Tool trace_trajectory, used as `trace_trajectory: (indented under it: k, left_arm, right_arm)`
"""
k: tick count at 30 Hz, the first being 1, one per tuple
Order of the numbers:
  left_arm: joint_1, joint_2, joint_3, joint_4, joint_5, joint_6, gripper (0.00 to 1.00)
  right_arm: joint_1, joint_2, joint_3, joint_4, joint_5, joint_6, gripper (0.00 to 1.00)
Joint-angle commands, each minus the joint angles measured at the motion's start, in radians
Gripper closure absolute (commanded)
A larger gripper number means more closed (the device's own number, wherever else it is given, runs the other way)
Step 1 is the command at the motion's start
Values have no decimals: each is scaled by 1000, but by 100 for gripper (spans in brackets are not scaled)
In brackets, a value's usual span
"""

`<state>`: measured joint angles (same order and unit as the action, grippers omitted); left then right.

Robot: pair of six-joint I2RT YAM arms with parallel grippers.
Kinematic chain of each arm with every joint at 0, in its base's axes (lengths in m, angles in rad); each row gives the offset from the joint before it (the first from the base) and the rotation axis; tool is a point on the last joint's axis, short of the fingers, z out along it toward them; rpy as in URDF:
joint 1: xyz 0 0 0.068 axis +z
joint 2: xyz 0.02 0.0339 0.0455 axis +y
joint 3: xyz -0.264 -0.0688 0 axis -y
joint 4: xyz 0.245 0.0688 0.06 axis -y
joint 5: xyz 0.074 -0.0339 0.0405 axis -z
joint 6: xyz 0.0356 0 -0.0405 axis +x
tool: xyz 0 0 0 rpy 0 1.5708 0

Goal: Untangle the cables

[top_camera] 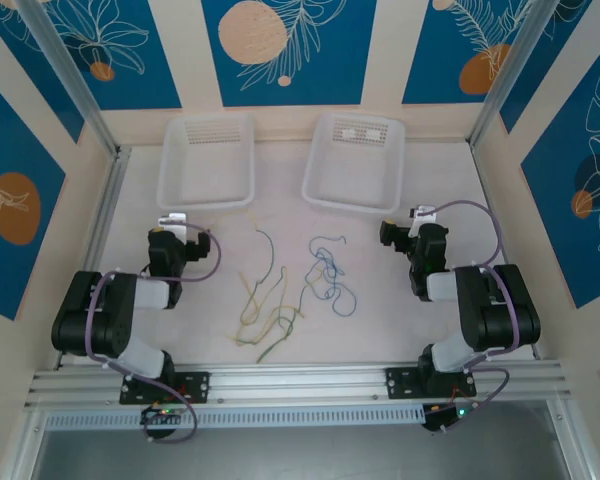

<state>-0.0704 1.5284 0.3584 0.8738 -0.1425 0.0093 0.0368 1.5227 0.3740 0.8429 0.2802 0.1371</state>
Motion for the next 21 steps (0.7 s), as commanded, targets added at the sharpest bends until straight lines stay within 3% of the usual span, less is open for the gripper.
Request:
trace_trajectory:
  k: [1, 4, 21]
  left_arm:
    - [-7, 7, 19, 4, -4, 11, 0]
    - [-8, 10, 33, -18, 41, 27, 0]
    - [-7, -16, 48, -56, 31, 23, 0]
  right_arm:
    - [-4, 2, 23, 4, -13, -8, 1]
    - [-2, 3, 23, 4, -14, -8, 1]
    - [-11, -9, 23, 3, -49, -10, 1]
